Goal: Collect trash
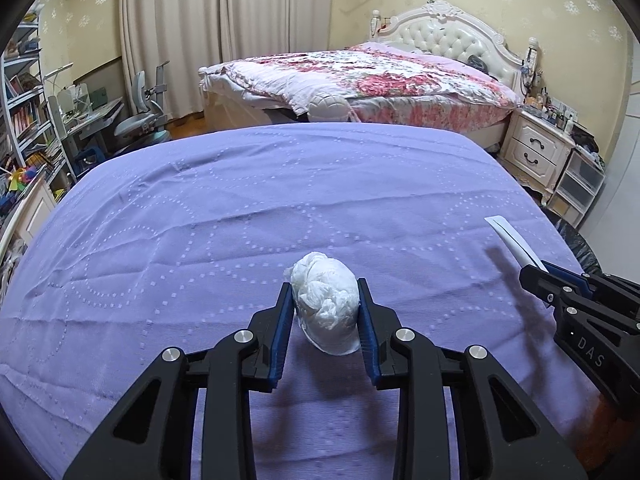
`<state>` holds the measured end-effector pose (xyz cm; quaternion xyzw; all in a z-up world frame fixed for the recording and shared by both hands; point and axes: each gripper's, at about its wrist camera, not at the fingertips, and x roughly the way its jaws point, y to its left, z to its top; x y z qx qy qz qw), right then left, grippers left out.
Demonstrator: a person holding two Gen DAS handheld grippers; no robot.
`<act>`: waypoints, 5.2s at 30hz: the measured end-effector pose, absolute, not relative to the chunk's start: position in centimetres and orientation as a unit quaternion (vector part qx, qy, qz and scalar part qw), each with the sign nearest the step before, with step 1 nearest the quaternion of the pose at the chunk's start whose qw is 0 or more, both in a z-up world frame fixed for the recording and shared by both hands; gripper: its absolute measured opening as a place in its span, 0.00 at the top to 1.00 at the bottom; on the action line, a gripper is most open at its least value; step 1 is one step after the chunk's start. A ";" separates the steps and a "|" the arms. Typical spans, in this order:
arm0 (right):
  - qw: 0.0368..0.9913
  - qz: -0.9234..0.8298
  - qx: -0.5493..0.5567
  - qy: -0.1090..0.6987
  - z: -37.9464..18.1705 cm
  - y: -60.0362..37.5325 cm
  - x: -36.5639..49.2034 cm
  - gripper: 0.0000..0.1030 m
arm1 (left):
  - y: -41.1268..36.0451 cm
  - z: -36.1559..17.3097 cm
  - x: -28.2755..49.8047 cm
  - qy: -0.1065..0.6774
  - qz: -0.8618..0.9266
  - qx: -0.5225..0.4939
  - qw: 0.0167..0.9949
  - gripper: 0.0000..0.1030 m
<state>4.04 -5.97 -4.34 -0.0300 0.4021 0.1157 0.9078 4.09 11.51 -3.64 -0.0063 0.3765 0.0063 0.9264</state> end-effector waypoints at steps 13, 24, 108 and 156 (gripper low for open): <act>0.925 0.055 -0.003 0.377 -2.9 -12.3 3.6 0.85 | 4.9 -2.2 4.8 0.360 -0.054 0.015 0.931 0.70; 0.931 -0.006 0.024 0.363 -2.4 -18.7 4.3 0.85 | -1.9 -1.4 6.8 0.347 -0.113 0.042 0.930 0.70; 0.931 -0.141 0.048 0.333 -1.3 -26.0 4.2 0.18 | -7.6 -0.4 10.3 0.342 -0.109 0.055 0.932 0.25; 0.954 -0.091 0.006 0.287 1.7 -19.5 -4.1 0.17 | -0.4 3.1 1.2 0.287 -0.068 0.020 0.955 0.23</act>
